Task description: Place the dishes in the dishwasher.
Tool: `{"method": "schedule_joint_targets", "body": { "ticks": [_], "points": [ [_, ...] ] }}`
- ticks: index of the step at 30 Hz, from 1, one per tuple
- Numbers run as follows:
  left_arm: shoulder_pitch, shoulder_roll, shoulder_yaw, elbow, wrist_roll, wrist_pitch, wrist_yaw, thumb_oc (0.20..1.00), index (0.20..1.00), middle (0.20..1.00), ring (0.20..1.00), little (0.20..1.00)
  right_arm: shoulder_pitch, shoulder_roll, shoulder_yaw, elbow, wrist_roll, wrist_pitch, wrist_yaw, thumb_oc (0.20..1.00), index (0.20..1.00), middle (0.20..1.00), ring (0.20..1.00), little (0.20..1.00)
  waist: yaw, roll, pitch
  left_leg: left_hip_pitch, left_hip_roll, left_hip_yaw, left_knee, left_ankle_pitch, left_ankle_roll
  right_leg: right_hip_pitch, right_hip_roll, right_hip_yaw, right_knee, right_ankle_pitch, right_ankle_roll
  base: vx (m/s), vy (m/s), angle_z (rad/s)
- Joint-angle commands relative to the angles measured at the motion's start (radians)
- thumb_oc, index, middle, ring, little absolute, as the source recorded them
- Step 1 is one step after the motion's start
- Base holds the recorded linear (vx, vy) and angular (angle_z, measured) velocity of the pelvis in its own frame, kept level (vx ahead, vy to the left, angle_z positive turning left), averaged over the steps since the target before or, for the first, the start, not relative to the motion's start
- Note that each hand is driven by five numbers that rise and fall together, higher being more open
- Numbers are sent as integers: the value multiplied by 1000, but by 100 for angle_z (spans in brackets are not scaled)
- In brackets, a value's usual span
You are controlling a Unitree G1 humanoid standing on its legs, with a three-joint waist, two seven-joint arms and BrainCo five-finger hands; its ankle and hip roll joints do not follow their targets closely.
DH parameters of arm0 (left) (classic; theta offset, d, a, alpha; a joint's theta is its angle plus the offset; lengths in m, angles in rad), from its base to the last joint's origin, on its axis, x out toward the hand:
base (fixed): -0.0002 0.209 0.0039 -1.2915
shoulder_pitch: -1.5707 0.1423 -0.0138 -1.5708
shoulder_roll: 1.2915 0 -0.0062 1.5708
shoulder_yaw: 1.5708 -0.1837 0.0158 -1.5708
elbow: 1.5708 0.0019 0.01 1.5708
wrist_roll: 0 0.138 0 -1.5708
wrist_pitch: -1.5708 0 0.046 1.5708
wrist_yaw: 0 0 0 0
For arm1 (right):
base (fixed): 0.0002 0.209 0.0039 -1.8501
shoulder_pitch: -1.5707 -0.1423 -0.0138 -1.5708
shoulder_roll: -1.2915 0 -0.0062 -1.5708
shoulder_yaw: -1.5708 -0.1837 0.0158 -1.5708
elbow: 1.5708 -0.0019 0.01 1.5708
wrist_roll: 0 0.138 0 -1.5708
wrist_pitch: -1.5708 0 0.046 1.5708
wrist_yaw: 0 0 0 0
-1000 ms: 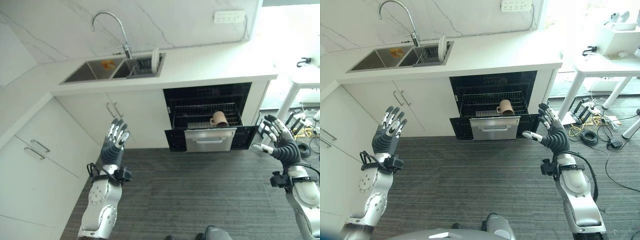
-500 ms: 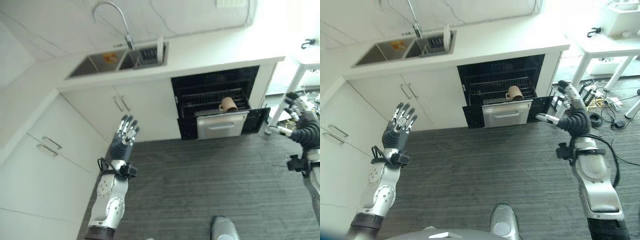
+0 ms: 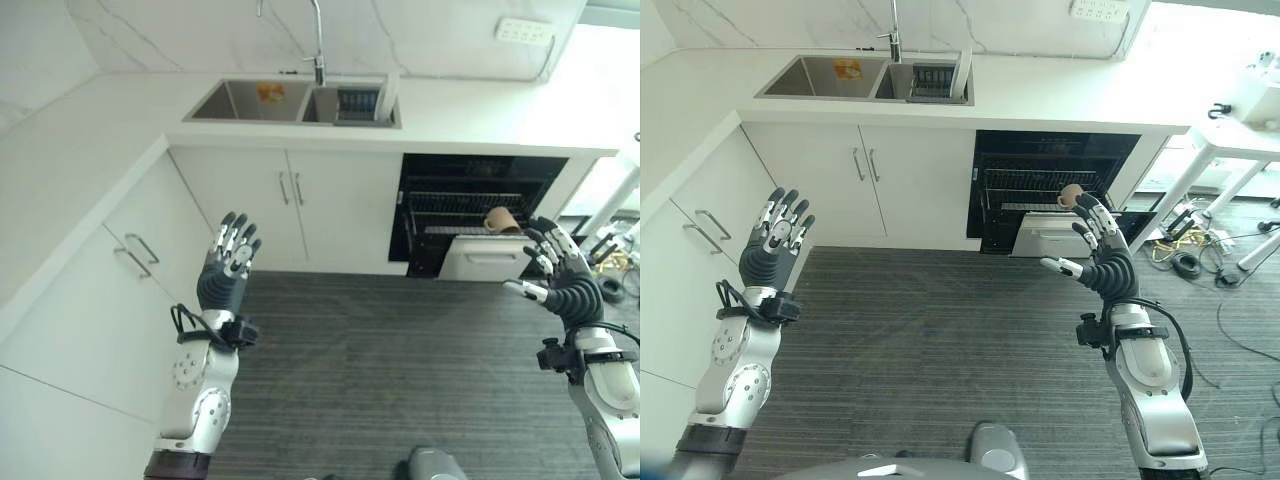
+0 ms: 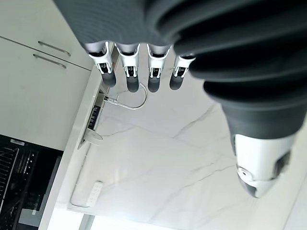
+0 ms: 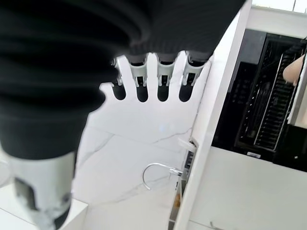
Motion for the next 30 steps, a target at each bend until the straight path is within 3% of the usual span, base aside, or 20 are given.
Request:
{"method": "schedule_joint_targets", "body": {
  "ticks": [1,7,11,21,22,23,24,25,26,28,29,30],
  "points": [
    [-1,20,10,-115,44,-43,-27,1000,1000,1000,1000,1000,-39,-30,-48,15,-7,-78,-12,1000,1000,1000,1000,1000,-14,11,-18,-73,53,-152,67,-14,-57,36,47,-45,-138,102,52,62,-65,14],
    [22,10,10,-131,-5,-48,-20,1000,1000,1000,1000,1000,-43,-29,-32,23,-23,-71,-13,1000,1000,1000,1000,1000,-9,20,-40,-43,53,-110,67,-31,-53,39,40,-40,-138,94,53,115,-88,13],
    [34,5,17,-139,-93,-56,-72,1000,1000,1000,1000,1000,-37,-27,-33,29,-30,-73,2,1000,1000,1000,1000,1000,-12,27,-49,-33,62,-87,67,-38,-52,42,37,-51,-138,89,50,99,-56,-4],
    [53,-1,23,-157,-173,-79,-128,1000,1000,1000,1000,1000,-19,-37,-43,32,-36,-78,45,1000,1000,1000,1000,1000,-19,30,-37,1,48,-81,67,-53,-39,66,57,-39,-138,74,33,107,-66,-1],
    [56,-1,23,-159,-185,-75,-131,1000,1000,1000,1000,1000,-10,-40,-46,29,-29,-78,54,1000,1000,1000,1000,1000,-24,29,-33,14,43,-53,67,-49,-40,70,58,-37,-138,68,27,116,-60,3],
    [57,-2,23,-160,-187,-75,-131,1000,1000,1000,1000,1000,-7,-41,-48,28,-28,-77,56,1000,1000,1000,1000,1000,-23,27,-27,23,41,-44,67,-41,-42,77,57,-35,-138,65,25,136,-74,5],
    [58,-5,21,-163,-189,-72,-138,1000,1000,1000,1000,1000,-1,-46,-52,27,-29,-79,52,1000,1000,1000,1000,1000,-19,19,-19,28,34,-25,67,9,-55,83,51,-32,-138,62,17,122,-69,3],
    [60,-11,19,-170,-175,-67,-146,1000,1000,1000,1000,1000,5,-52,-62,26,-32,-78,43,1000,1000,1000,1000,1000,-10,6,1,21,40,-2,67,111,-92,96,35,-39,-138,63,12,200,-38,7],
    [61,-11,13,-173,-140,-70,-155,1000,1000,1000,1000,1000,-1,-63,-72,29,-31,-70,29,1000,1000,1000,1000,1000,-9,0,18,11,82,19,67,144,-127,115,20,-55,-138,52,19,205,74,21],
    [80,-6,9,-172,-122,-71,-160,1000,1000,1000,1000,1000,-13,-70,-79,31,-32,-59,18,1000,1000,1000,1000,1000,-27,13,33,-26,208,54,67,85,-124,129,-1,-96,-138,45,33,230,295,58],
    [88,-5,14,-168,-137,-69,-167,1000,1000,1000,1000,1000,-4,-74,-86,30,-24,-63,27,1000,1000,1000,1000,1000,-35,23,26,-44,241,33,67,87,-137,133,-1,-98,-138,35,38,241,413,86],
    [102,-4,25,-155,-160,-73,-173,1000,1000,1000,1000,1000,8,-82,-96,26,-17,-68,43,1000,1000,1000,1000,1000,-35,41,20,-103,298,-6,67,170,-161,118,7,-100,-138,48,27,279,395,71]
  ]
}}
